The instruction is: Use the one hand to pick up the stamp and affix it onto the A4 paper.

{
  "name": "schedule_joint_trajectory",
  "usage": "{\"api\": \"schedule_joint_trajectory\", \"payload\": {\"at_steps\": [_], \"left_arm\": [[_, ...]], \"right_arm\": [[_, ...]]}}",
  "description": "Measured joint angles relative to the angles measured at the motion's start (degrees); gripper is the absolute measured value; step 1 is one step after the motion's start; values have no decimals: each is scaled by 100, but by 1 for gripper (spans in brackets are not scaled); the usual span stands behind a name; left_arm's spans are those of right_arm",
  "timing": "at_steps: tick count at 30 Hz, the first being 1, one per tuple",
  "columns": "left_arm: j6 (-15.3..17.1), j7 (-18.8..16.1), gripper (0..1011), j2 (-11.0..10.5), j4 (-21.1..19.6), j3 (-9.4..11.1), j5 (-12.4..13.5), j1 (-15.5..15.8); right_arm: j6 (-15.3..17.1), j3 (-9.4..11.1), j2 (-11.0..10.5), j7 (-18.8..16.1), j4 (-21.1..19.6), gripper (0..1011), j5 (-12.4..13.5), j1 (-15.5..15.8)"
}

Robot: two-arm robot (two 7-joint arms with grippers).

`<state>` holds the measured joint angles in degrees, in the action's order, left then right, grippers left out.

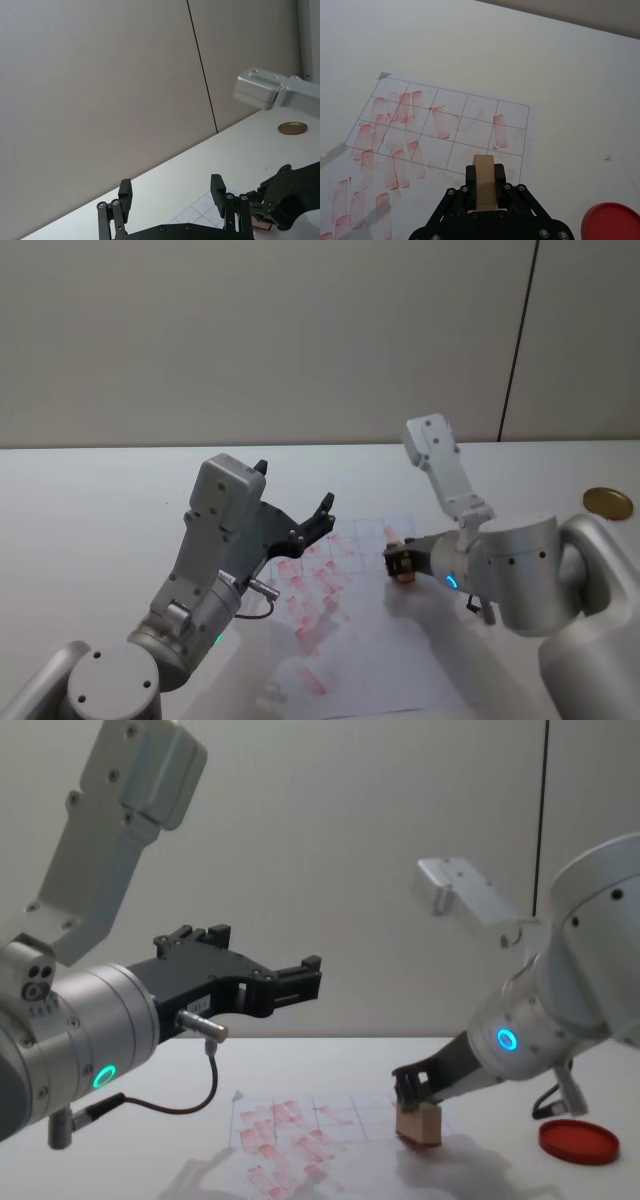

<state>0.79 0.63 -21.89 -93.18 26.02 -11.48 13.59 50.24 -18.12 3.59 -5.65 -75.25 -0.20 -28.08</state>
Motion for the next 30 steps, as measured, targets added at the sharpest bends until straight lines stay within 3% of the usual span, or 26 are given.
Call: {"api": "schedule_joint_trajectory", "payload": {"at_steps": [30], "left_arm": [[0, 0, 993, 0, 0, 0, 0, 0]], "right_arm": [[-6, -78, 20, -188, 223, 201, -359, 85]]}}
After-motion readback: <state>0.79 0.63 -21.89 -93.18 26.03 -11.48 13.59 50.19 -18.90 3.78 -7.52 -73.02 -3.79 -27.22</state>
